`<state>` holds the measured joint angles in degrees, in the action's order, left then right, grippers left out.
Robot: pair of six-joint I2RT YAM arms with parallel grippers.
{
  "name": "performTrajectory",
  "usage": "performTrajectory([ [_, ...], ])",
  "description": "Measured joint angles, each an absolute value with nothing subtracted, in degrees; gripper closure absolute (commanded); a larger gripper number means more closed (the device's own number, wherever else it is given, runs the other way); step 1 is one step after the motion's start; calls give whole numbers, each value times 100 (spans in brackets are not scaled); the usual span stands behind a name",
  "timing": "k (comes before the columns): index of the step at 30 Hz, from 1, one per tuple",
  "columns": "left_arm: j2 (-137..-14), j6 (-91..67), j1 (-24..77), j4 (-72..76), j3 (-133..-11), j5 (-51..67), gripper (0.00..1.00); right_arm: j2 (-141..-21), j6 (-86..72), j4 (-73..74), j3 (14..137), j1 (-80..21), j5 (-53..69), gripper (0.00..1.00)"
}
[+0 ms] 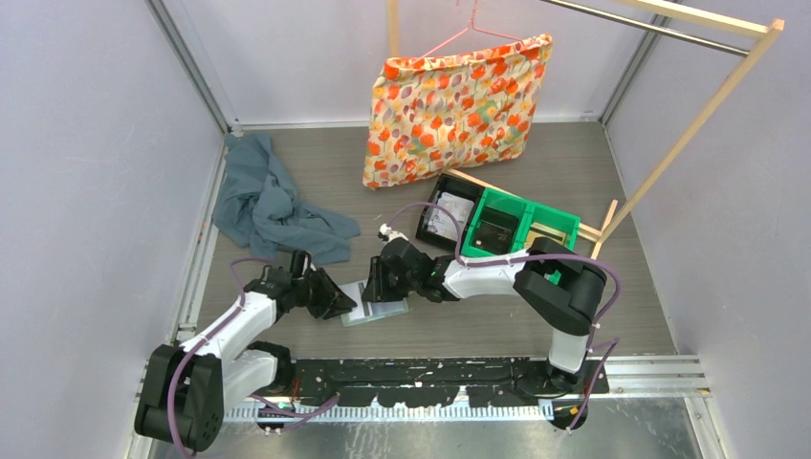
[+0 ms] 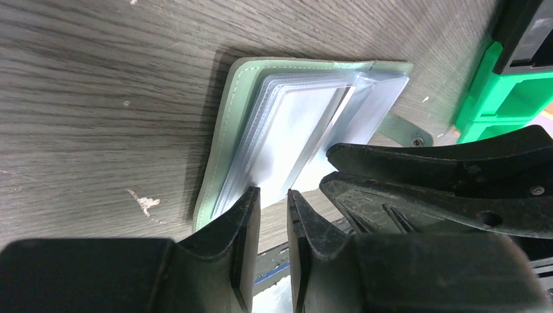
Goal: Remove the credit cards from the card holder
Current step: Remove the credit card from the card holder.
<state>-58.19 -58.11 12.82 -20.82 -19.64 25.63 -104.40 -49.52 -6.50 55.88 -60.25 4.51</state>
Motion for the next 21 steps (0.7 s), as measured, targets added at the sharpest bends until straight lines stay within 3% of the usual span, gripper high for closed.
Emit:
performTrajectory([
  [14,-4827,-5808,1216,-2147,-1964,2410,72,-10659,-5072,-687,5662,-6025,370,67],
  [21,-5227,-5817,1155,-1861,-1817,2397,74,-10667,-5146,-727,5662,-5975,419,67],
])
